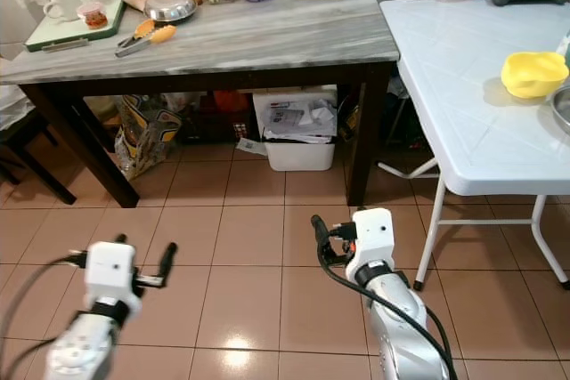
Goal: Setting the table
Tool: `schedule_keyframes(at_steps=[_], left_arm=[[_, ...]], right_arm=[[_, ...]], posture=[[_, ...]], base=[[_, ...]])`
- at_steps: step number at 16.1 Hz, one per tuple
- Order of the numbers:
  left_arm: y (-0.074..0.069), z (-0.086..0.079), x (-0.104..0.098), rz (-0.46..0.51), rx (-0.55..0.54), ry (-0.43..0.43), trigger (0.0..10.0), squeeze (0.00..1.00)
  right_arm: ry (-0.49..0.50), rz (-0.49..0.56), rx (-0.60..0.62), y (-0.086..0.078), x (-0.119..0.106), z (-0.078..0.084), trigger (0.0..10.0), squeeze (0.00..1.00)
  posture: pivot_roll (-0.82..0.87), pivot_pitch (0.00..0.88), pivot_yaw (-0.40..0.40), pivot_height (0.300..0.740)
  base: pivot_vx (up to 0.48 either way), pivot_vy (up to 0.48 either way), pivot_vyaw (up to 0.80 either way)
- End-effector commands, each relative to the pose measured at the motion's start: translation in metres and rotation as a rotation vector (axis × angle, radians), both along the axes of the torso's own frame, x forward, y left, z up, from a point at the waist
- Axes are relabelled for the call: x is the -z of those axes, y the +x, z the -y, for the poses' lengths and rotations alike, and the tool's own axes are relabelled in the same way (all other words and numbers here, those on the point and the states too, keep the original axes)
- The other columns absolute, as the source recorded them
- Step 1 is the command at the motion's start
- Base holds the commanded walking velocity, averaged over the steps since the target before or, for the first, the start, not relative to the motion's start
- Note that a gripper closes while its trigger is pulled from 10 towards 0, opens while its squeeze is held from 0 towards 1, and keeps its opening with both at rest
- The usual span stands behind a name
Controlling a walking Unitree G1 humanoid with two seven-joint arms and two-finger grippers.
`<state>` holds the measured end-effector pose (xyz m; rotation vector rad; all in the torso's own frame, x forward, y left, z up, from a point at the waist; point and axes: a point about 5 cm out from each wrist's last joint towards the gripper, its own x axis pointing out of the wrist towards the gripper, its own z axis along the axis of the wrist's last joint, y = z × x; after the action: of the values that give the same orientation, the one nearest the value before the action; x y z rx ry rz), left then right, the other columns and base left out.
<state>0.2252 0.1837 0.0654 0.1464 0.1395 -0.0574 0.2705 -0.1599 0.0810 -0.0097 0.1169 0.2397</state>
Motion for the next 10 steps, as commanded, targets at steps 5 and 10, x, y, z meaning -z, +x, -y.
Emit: schedule_keyframes(at_steps=[5, 10], left_arm=[[0.002, -0.016, -0.015, 0.064, -0.082, 0.042, 10.0, 0.0], [0.006, -0.029, -0.012, 0.068, -0.132, 0.096, 10.0, 0.0]], right_arm=[[-0.004, 0.041, -0.014, 0.0, -0.009, -0.003, 10.0, 0.0], [-0.017, 0.066, -0.032, 0.005, -0.013, -0.008, 10.0, 0.0]], posture=[[-0.13, 0.085, 0.102, 0.74], [-0.12, 0.074, 0.093, 0.74]], base=[[0.0, 0.0, 0.0], [0.0, 0.0, 0.0]])
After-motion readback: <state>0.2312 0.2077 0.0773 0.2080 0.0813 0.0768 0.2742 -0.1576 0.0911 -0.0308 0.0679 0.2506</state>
